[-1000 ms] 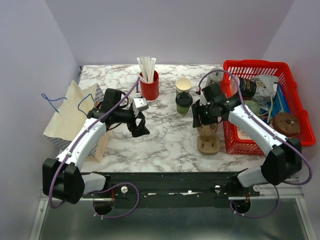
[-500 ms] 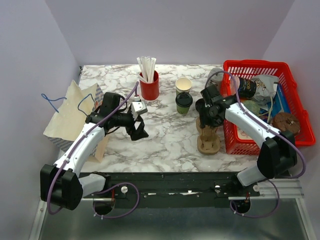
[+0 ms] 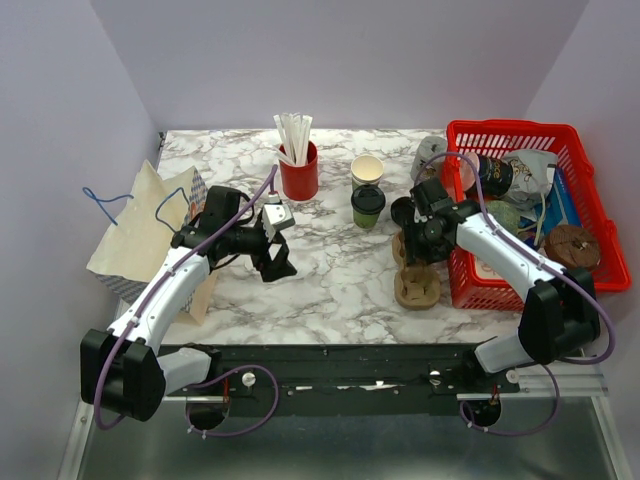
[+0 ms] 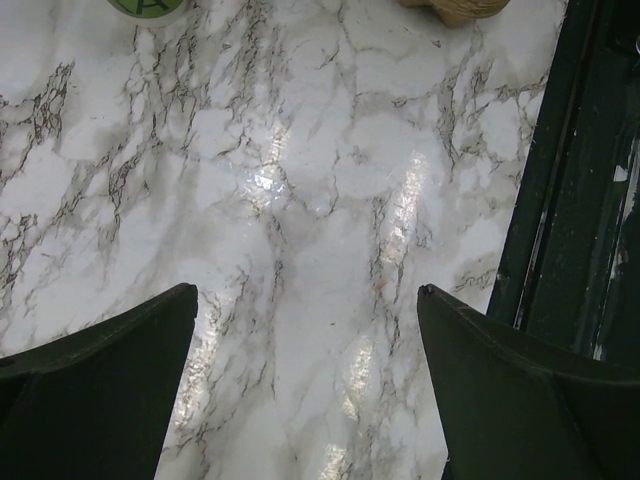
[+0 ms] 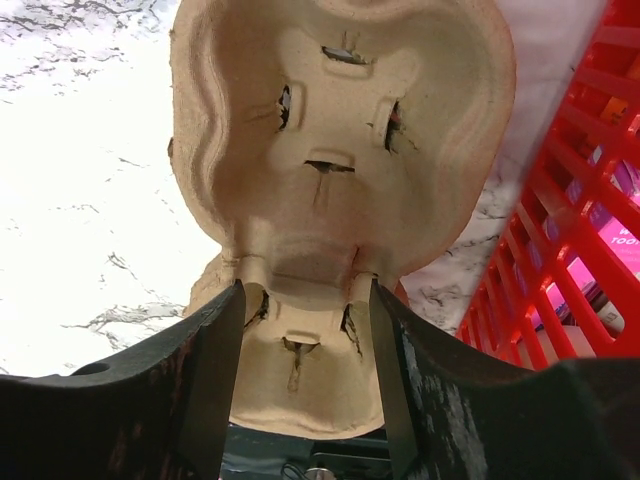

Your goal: Pack the takeout coffee

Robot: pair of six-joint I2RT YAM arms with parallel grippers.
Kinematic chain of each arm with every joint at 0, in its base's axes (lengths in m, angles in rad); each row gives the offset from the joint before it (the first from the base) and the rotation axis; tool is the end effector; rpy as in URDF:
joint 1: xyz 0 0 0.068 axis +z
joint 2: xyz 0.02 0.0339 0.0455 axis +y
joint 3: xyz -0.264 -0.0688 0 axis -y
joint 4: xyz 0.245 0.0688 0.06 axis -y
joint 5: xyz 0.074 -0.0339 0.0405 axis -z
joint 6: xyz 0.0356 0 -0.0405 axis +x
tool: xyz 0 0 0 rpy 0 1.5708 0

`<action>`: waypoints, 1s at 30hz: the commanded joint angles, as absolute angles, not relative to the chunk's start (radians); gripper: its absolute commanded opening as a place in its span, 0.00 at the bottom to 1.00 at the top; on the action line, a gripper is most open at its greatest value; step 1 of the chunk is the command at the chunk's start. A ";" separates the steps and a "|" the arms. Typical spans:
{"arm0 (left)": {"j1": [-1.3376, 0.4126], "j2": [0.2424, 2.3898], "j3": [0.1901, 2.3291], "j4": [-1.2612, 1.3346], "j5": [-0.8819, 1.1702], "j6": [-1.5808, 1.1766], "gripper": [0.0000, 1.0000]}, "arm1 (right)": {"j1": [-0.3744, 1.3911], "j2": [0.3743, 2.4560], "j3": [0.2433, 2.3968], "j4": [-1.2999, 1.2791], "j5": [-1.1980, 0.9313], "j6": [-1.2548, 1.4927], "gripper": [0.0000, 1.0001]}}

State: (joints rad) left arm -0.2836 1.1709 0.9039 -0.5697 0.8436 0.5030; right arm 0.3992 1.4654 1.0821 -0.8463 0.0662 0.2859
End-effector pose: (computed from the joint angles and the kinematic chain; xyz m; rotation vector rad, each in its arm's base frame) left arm 0.2180 -0.0912 0.2774 1.1870 1.8760 -0.8837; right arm 0.2575 0.1061 0.2368 -0.1425 2.7937 0.0746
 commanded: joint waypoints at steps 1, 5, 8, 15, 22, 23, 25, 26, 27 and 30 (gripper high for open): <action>-0.282 1.169 0.891 -0.549 0.831 0.497 0.99 | 0.400 1.445 1.109 -0.839 0.063 0.270 0.61; -0.284 1.167 0.881 -0.542 0.830 0.488 0.99 | 0.399 1.469 1.121 -0.838 0.031 0.268 0.60; -0.281 1.169 0.884 -0.541 0.828 0.485 0.99 | 0.400 1.502 1.117 -0.816 0.020 0.267 0.59; -0.278 1.166 0.887 -0.557 0.821 0.494 0.99 | 0.400 1.532 1.127 -0.825 0.057 0.278 0.58; -0.276 1.169 0.884 -0.543 0.822 0.488 0.99 | 0.400 1.543 1.140 -0.833 0.074 0.284 0.53; -0.275 1.170 0.884 -0.545 0.822 0.488 0.99 | 0.400 1.542 1.143 -0.833 0.075 0.284 0.51; -0.276 1.170 0.885 -0.545 0.822 0.488 0.99 | 0.400 1.539 1.150 -0.848 0.086 0.287 0.48; -0.275 1.170 0.884 -0.543 0.819 0.488 0.99 | 0.400 1.536 1.155 -0.853 0.087 0.287 0.46; -0.275 1.170 0.884 -0.542 0.819 0.488 0.99 | 0.400 1.536 1.157 -0.857 0.090 0.284 0.46; -0.276 1.173 0.877 -0.529 0.822 0.482 0.99 | 0.402 1.534 1.141 -0.851 0.071 0.278 0.48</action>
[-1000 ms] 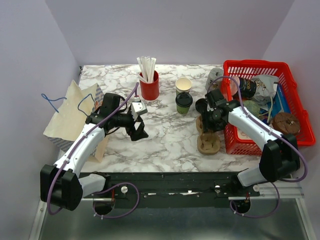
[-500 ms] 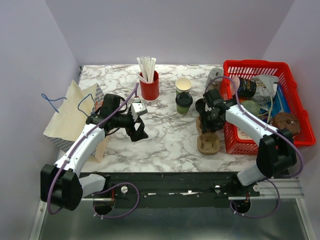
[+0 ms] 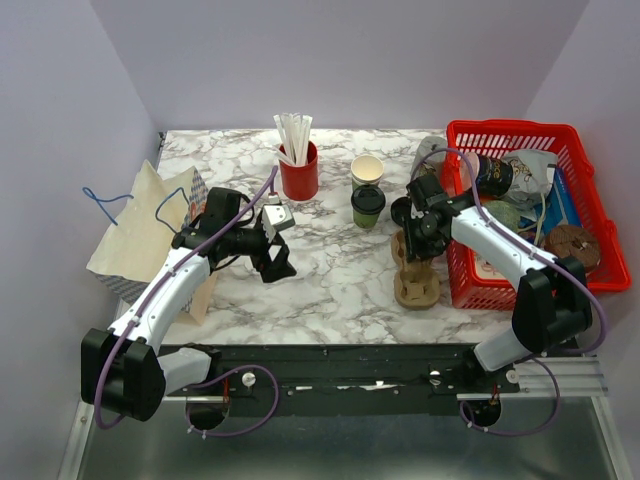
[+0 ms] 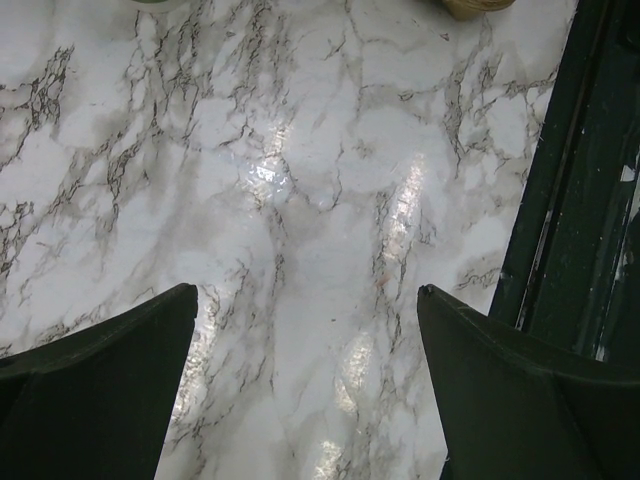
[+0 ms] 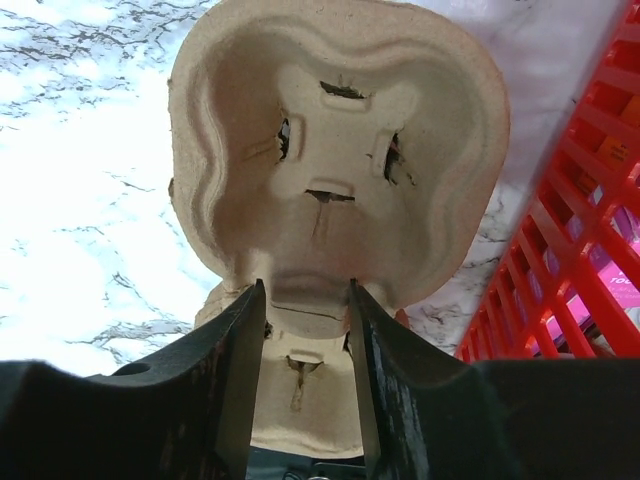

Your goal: Pack the takeout coffee

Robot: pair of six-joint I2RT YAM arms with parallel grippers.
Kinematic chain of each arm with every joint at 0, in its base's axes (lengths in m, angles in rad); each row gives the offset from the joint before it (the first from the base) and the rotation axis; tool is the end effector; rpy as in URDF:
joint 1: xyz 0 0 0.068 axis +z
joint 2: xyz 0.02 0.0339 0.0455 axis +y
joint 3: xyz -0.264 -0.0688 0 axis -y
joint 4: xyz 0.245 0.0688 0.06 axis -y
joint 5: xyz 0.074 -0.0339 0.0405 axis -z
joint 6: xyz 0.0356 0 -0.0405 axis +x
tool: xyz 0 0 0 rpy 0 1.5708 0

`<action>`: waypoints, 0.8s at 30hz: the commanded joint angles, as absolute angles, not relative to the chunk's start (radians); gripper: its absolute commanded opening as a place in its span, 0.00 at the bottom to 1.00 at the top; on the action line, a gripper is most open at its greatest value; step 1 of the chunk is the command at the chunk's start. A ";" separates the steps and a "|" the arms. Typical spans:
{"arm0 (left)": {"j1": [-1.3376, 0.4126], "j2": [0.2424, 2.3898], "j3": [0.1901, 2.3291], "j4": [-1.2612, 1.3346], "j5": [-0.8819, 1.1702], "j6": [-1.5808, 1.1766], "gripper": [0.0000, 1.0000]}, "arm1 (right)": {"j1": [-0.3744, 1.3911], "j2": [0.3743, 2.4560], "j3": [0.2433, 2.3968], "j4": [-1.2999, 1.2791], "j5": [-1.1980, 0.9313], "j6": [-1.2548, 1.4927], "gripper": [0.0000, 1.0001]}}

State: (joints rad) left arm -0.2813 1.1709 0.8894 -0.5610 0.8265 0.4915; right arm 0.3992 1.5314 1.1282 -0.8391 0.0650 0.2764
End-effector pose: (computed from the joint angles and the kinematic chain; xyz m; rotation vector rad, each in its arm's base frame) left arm 0.2181 -0.0903 0.2730 1.1708 1.9011 -0.8723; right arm 0.2716 0.1121 0.2327 -0.1573 2.8052 0.0681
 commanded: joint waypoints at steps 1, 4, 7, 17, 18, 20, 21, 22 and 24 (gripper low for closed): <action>-0.276 1.173 0.877 -0.522 0.822 0.479 0.99 | 0.400 1.535 1.135 -0.850 0.066 0.278 0.49; -0.276 1.177 0.884 -0.522 0.824 0.471 0.99 | 0.400 1.537 1.120 -0.838 0.057 0.275 0.52; -0.275 1.177 0.885 -0.526 0.821 0.471 0.99 | 0.400 1.540 1.108 -0.833 0.060 0.272 0.52; -0.273 1.169 0.884 -0.537 0.818 0.477 0.99 | 0.400 1.542 1.101 -0.827 0.075 0.270 0.41; -0.273 1.169 0.885 -0.537 0.818 0.476 0.99 | 0.400 1.542 1.107 -0.834 0.078 0.268 0.39; -0.275 1.169 0.884 -0.535 0.818 0.476 0.99 | 0.400 1.528 1.129 -0.848 0.084 0.265 0.38; -0.273 1.169 0.885 -0.535 0.819 0.477 0.99 | 0.400 1.525 1.158 -0.868 0.093 0.259 0.37; -0.273 1.169 0.884 -0.532 0.819 0.479 0.99 | 0.400 1.519 1.173 -0.879 0.094 0.255 0.37; -0.275 1.172 0.885 -0.529 0.824 0.479 0.99 | 0.400 1.502 1.215 -0.911 0.087 0.241 0.37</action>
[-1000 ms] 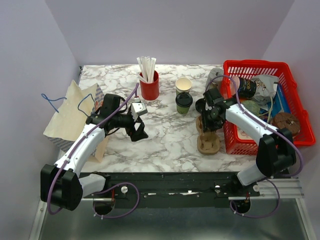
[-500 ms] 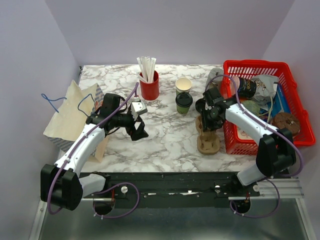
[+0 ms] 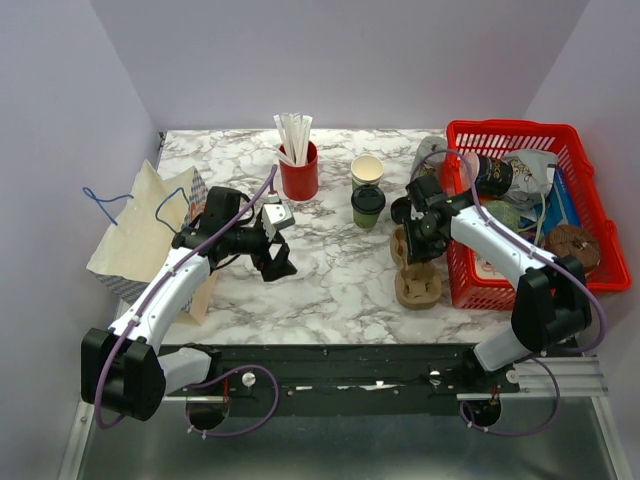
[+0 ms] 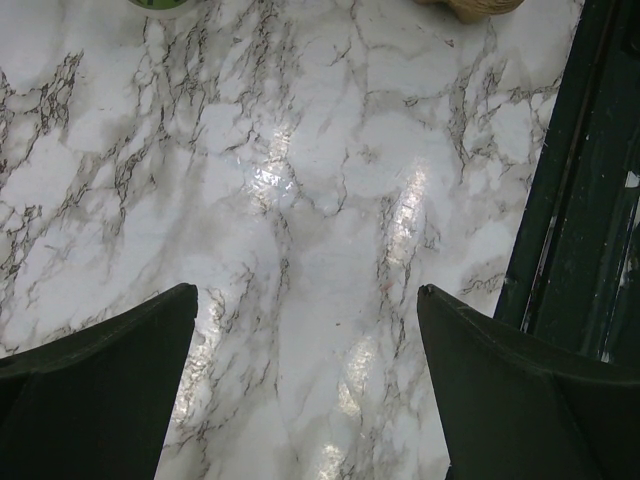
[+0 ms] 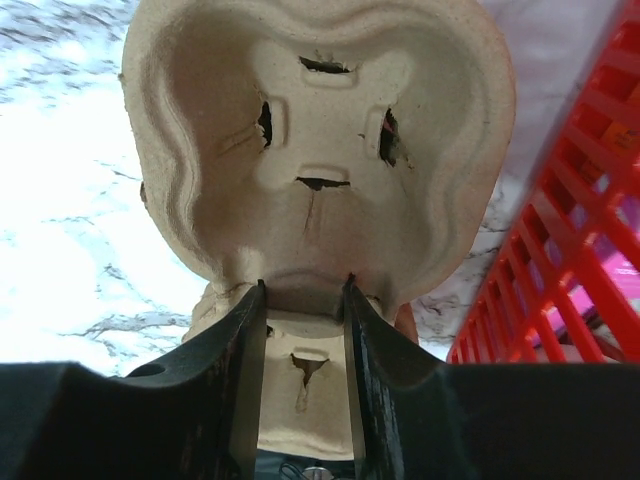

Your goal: Pack the takeout coffee

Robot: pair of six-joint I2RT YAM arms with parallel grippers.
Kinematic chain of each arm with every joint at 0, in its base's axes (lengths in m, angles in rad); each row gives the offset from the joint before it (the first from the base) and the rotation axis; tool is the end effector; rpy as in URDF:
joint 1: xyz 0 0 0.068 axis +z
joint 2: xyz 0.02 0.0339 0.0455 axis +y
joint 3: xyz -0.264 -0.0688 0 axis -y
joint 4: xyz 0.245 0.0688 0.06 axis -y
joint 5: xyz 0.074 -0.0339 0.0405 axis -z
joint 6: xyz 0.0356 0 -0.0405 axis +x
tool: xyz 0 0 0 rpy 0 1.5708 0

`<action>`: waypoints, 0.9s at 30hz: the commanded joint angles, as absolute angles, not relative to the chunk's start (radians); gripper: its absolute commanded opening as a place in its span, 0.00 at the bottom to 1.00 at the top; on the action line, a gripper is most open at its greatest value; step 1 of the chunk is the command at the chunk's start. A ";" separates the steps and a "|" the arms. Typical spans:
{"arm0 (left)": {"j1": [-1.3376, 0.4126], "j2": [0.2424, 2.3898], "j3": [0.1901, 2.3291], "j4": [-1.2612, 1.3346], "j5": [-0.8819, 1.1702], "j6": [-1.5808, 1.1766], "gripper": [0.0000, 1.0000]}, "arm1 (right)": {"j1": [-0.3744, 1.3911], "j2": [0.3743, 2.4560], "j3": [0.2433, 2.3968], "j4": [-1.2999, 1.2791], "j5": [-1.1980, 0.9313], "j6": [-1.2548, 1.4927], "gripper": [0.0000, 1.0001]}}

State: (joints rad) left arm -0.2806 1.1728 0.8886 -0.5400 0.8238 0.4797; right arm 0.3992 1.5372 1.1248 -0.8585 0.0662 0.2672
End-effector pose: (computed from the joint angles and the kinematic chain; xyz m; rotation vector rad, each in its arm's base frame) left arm 0.2199 -0.0906 0.2737 1.1604 1.8942 -0.8666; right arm 0.2700 0.1113 0.2295 -0.1729 2.8311 0.0514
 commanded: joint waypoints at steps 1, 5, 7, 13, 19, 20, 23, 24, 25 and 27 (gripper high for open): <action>-0.275 1.175 0.884 -0.526 0.825 0.477 0.99 | 0.399 1.497 1.226 -0.922 0.084 0.236 0.37; -0.273 1.187 0.896 -0.519 0.827 0.477 0.99 | 0.400 1.468 1.250 -0.951 0.051 0.209 0.34; -0.273 1.201 0.903 -0.525 0.833 0.479 0.99 | 0.400 1.448 1.235 -0.937 0.028 0.187 0.27; -0.273 1.206 0.945 -0.573 0.828 0.497 0.99 | 0.411 1.391 1.221 -0.905 -0.190 0.078 0.13; -0.275 1.184 1.003 -0.658 0.813 0.545 0.99 | 0.520 1.411 1.292 -0.890 -0.314 0.038 0.13; -0.275 1.177 1.018 -0.664 0.808 0.546 0.99 | 0.538 1.422 1.299 -0.882 -0.324 0.037 0.13; -0.273 1.166 1.049 -0.672 0.799 0.526 0.99 | 0.595 1.480 1.308 -0.839 -0.347 0.073 0.13; -0.273 1.155 1.060 -0.673 0.796 0.514 0.99 | 0.606 1.515 1.312 -0.818 -0.350 0.110 0.13; -0.275 1.147 1.071 -0.670 0.787 0.488 0.99 | 0.618 1.532 1.318 -0.809 -0.356 0.132 0.13; -0.275 1.115 1.109 -0.666 0.770 0.460 0.99 | 0.621 1.571 1.325 -0.798 -0.368 0.179 0.13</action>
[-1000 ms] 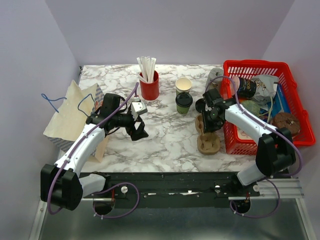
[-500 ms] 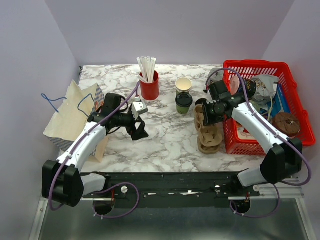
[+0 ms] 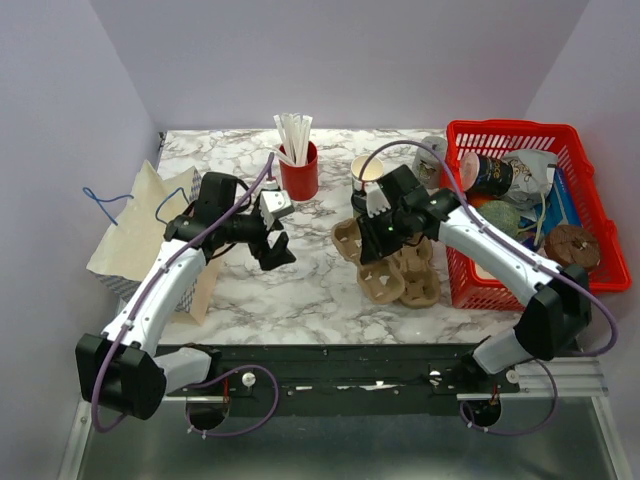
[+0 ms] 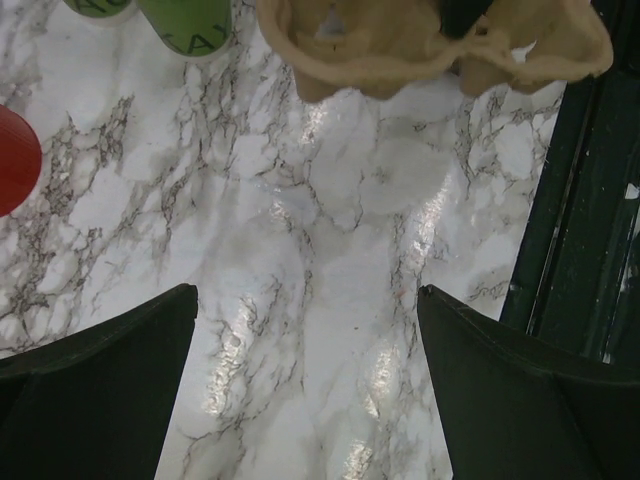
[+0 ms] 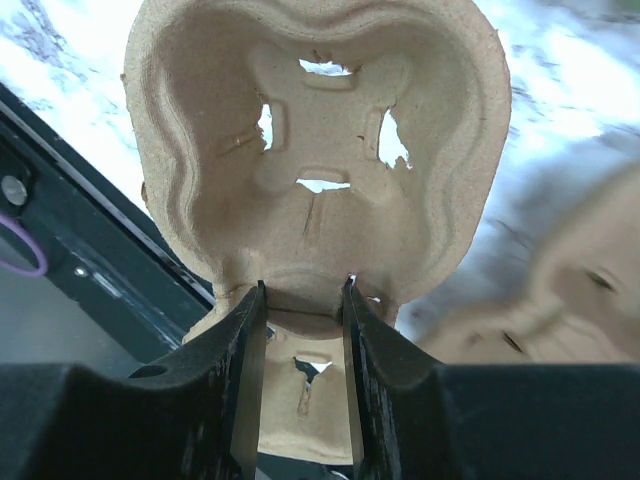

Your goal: Pack the takeout coffee

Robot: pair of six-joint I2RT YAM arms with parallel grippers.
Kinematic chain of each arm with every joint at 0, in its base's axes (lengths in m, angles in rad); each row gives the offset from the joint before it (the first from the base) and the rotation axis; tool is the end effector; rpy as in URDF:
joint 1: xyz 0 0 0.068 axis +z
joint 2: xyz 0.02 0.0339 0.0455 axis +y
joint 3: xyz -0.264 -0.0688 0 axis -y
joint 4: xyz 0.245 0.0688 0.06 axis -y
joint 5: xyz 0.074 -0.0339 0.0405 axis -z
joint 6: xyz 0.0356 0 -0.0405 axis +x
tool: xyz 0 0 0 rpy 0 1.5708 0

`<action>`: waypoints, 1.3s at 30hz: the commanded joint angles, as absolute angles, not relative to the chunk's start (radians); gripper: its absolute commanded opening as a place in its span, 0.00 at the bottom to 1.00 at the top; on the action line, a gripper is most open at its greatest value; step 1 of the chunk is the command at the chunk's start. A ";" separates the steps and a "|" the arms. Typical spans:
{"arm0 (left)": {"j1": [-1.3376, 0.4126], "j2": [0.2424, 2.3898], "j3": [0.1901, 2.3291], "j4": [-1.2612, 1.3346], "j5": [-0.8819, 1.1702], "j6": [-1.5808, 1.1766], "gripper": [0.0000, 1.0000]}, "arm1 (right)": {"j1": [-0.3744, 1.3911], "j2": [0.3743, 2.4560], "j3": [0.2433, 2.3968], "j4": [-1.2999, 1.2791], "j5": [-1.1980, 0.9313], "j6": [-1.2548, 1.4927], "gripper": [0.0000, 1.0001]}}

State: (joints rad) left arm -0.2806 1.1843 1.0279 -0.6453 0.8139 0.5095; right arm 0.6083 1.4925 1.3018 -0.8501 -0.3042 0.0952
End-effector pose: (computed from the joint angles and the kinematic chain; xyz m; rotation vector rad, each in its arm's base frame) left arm 0.2237 -0.0914 0.3084 1.1842 1.8568 -0.8287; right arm 0.2449 0.1835 0.2960 -0.7871 2.5613 0.6356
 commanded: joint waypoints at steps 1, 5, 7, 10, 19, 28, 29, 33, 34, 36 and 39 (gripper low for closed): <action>-0.275 1.102 1.123 -0.655 0.747 0.428 0.99 | 0.624 1.607 1.330 -0.798 -0.359 0.187 0.13; -0.273 1.037 1.218 -0.606 0.634 0.359 0.99 | 0.621 1.678 1.344 -0.824 -0.269 0.229 0.16; -0.273 1.008 1.255 -0.601 0.592 0.353 0.99 | 0.618 1.697 1.348 -0.831 -0.255 0.238 0.17; -0.262 0.991 1.331 -0.606 0.531 0.353 0.99 | 0.618 1.724 1.355 -0.836 -0.255 0.242 0.20; -0.203 0.982 1.535 -0.664 0.303 0.492 0.99 | 0.612 1.735 1.336 -0.819 -0.224 0.235 0.57; -0.085 0.992 1.677 -0.833 -0.046 0.554 0.99 | 0.611 1.589 1.437 -0.750 -0.368 0.034 0.76; -0.043 0.992 1.695 -0.851 -0.063 0.539 0.99 | 0.611 1.566 1.454 -0.747 -0.368 0.014 0.77; 0.076 1.028 1.752 -0.986 -0.006 0.387 0.99 | 0.611 1.537 1.522 -0.741 -0.377 -0.074 0.81; 0.098 1.038 1.765 -1.027 -0.002 0.361 0.99 | 0.611 1.529 1.531 -0.732 -0.383 -0.075 0.82; 0.177 1.090 1.819 -1.070 0.052 0.327 0.99 | 0.611 1.514 1.528 -0.700 -0.394 -0.063 0.83; 0.297 1.223 1.955 -1.201 0.130 0.304 0.99 | 0.609 1.503 1.520 -0.675 -0.419 -0.025 0.84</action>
State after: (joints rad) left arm 0.1719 1.0760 1.8179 -1.0016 0.0566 0.3977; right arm 0.6132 1.5024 1.5238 -0.7170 -0.3637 -0.0200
